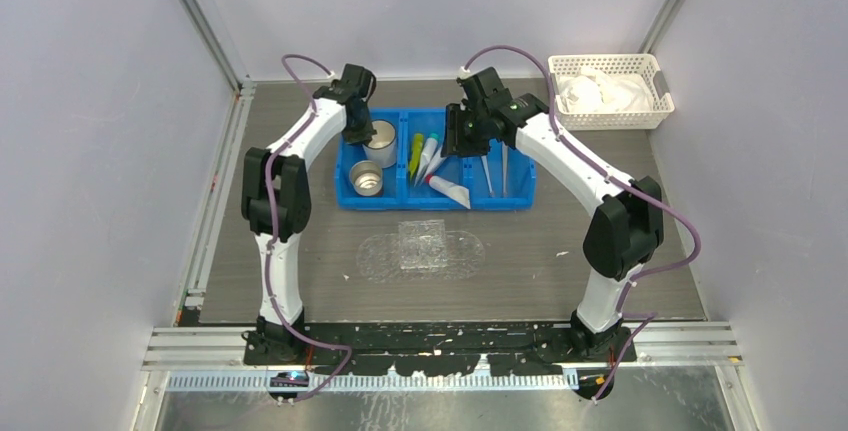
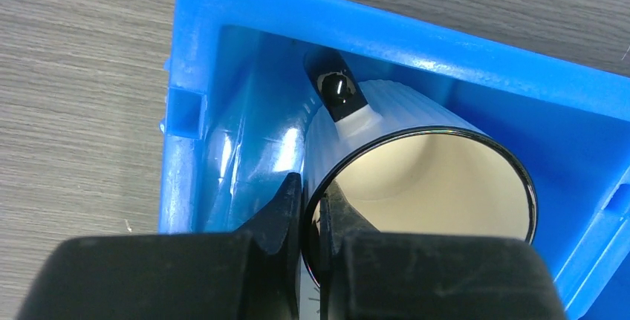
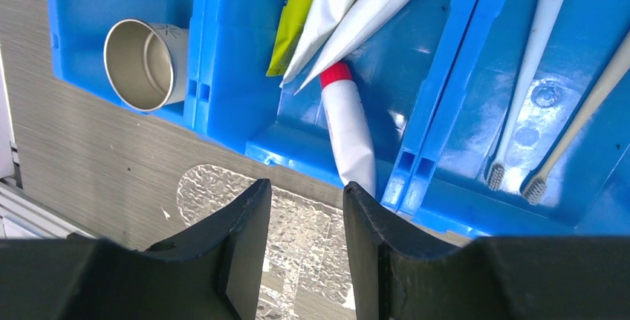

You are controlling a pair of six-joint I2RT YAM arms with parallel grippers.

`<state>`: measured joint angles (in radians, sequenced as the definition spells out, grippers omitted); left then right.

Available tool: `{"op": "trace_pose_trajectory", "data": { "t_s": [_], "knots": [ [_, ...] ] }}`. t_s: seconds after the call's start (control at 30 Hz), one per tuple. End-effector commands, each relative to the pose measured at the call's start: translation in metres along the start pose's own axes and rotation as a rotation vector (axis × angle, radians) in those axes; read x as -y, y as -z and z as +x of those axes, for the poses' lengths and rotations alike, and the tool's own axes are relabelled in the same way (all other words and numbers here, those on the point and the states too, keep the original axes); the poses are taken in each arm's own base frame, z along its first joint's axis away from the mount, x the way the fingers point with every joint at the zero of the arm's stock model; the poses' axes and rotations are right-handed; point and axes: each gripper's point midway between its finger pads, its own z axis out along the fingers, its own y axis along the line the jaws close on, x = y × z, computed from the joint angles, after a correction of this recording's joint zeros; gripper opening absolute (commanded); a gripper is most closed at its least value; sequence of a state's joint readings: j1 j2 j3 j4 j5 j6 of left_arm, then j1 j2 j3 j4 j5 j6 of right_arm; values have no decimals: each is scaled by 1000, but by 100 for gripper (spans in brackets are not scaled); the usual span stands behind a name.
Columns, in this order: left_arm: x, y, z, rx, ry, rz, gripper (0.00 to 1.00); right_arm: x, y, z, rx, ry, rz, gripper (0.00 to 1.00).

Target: Prepare toiletry sets of a toothbrush and toothpaste on the tray

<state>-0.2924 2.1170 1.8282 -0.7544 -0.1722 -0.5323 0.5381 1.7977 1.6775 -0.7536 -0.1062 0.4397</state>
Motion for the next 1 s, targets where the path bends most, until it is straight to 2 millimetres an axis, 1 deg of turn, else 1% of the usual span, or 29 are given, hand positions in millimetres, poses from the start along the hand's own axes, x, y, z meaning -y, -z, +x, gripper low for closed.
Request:
{"op": "trace_pose_trajectory", "data": {
  "t_s": [0.0, 0.07, 0.17, 0.27, 0.3, 0.37, 0.43, 0.47, 0.57, 0.63, 0.77, 0.8, 0.93, 0.97],
  "knots": [
    [5, 13, -20, 49, 1, 19, 1, -9, 21, -16, 69, 9, -47, 47],
    [7, 26, -30, 78, 2, 33, 1, -8, 22, -15, 69, 9, -44, 47],
    [12, 56, -48, 129, -2, 63, 1, -6, 22, -15, 73, 7, -37, 46],
    [18, 93, -66, 173, -16, 113, 1, -5, 26, -16, 80, 6, -32, 46],
    [20, 108, -72, 189, -22, 131, 1, -5, 27, -16, 83, 8, -35, 46],
    [22, 135, -78, 200, -36, 160, 1, -5, 32, -18, 94, 11, -30, 46],
    [19, 162, -75, 187, -52, 176, 1, -4, 39, -20, 104, 16, -24, 46],
    [17, 173, -70, 176, -60, 186, 1, -4, 46, -22, 115, 17, -17, 46],
    [6, 199, -45, 129, -77, 202, 1, -2, 62, -24, 136, 23, -6, 46],
    [-3, 213, -23, 101, -82, 213, 2, -3, 71, -23, 145, 25, -4, 46],
    [-25, 234, 28, 29, -103, 204, 2, 1, 89, -17, 154, 27, 6, 46],
    [-31, 242, 40, 24, -109, 206, 2, 2, 94, -15, 160, 26, 7, 46],
    [-52, 249, 88, -46, -149, 189, 3, 7, 110, -5, 170, 18, 16, 46],
    [-54, 250, 100, -65, -165, 200, 5, 9, 114, -2, 172, 15, 21, 46]
  ]
}}
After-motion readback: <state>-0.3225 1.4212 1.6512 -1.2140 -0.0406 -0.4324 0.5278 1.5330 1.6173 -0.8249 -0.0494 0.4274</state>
